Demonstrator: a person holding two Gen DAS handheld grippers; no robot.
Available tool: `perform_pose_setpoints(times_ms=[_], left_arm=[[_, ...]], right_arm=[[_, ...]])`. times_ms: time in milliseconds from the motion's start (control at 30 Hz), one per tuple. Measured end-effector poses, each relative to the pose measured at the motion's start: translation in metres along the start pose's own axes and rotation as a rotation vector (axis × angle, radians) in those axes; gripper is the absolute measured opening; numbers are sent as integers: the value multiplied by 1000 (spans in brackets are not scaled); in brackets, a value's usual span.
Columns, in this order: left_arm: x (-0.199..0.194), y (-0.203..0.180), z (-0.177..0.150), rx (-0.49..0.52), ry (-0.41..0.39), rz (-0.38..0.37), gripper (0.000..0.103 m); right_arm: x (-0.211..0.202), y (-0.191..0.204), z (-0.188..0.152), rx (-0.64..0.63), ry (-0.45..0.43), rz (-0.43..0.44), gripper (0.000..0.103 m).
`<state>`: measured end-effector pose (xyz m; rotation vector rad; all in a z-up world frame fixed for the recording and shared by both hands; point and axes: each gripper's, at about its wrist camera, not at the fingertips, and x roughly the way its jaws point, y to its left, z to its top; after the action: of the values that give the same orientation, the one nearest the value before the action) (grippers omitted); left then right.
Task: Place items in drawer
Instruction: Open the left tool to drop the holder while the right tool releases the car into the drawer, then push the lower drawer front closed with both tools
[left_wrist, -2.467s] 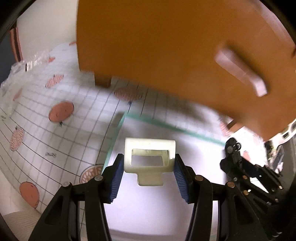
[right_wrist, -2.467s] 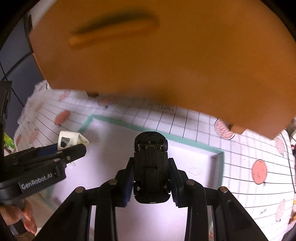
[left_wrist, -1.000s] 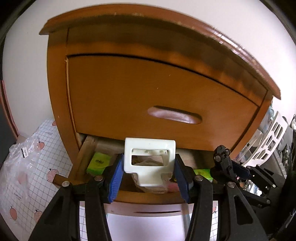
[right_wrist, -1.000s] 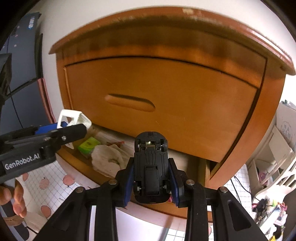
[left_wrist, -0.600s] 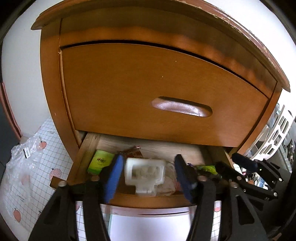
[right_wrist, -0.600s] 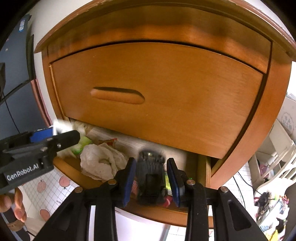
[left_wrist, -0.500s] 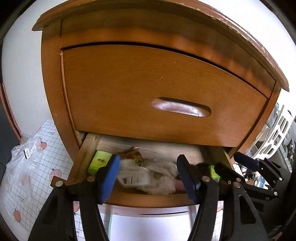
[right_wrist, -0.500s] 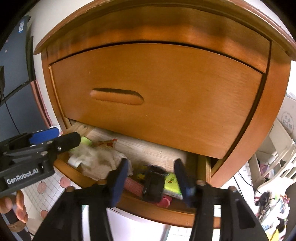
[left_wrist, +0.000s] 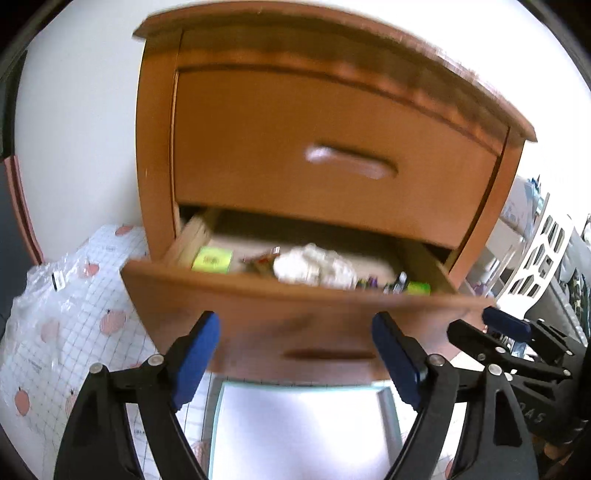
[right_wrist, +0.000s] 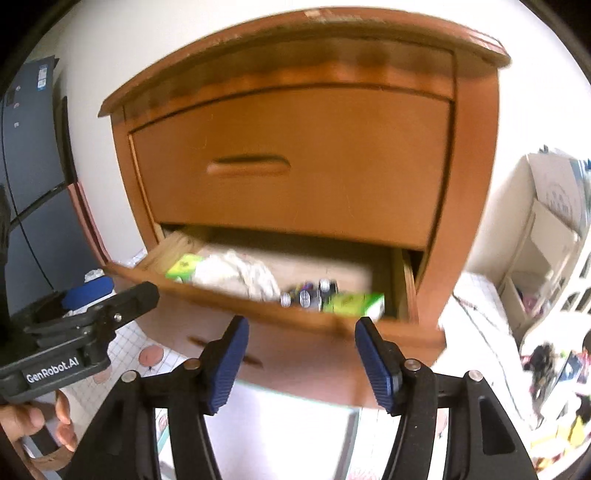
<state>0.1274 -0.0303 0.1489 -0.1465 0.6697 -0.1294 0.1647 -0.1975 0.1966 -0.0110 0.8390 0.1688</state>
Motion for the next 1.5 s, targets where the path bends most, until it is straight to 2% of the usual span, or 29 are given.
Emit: perform_pose_setpoints(times_ms=[200,533,867,1033,1333,1500], left_arm=[[23,11,-6,-17,35,27,85],[49,9,8,-4,28,18,85],[88,-1,39,-3,29,6,86],[102,-2,44,-8,30,1,86],[92,-9,35,-2,25,0,86],[80,-8,30,-14,28,2,86]], right_arm=[[19,-3,-15,21,50,3,70],[40,-3,-9,22,42,16,75],[79,-14,21,34,42,-2,75],[92,-12,30,23,45,-9,80],[102,-10,34,21,48,-14,81],[95,-9,30,14,49,-4,81]])
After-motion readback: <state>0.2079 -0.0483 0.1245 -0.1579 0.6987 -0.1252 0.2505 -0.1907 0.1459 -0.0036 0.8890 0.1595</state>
